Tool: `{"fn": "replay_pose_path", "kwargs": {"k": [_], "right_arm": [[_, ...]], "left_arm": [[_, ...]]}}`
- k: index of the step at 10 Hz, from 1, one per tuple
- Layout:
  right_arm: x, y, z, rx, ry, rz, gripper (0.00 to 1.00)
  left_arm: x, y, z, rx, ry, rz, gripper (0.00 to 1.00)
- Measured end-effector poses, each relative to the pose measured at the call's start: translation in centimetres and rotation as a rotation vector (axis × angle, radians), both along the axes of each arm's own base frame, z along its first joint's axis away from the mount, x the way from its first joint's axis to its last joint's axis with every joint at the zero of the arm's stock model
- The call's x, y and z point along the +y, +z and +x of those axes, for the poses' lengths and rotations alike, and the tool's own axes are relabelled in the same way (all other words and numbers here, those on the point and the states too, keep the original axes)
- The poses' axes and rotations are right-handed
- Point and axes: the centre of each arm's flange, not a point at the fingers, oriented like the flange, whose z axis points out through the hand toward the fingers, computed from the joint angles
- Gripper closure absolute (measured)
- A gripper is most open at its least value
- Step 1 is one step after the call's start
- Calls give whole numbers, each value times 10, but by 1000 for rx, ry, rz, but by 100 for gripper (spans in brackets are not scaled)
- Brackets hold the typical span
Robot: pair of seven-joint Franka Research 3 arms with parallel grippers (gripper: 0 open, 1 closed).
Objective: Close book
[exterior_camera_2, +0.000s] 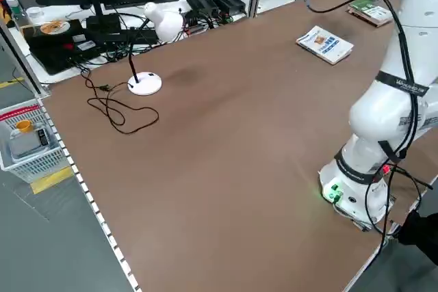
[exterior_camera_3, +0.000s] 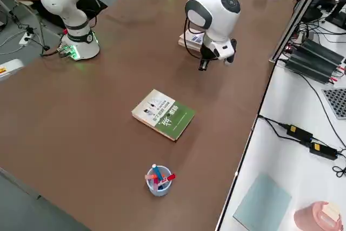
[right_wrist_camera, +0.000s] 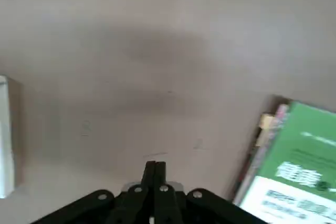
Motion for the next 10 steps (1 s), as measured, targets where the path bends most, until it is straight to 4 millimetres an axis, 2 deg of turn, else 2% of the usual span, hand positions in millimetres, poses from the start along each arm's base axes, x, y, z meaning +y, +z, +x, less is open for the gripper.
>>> {"fn": "replay_pose_path", "kwargs": {"k": [1,4,6,8,10], "right_arm": [[-6,1,1,-2,7,-18,91],[-14,5,3,-14,19,-50,62],[-18,11,5,-28,20,-64,41],[-28,29,5,-54,9,-73,24],[-37,55,1,-82,-18,-70,8]], "left_arm": [[12,8,-3,1,7,0,0],[34,29,-18,-13,22,23,0],[47,36,-25,-3,36,36,0],[68,39,-28,18,66,43,0],[96,42,-28,39,92,51,0]]}}
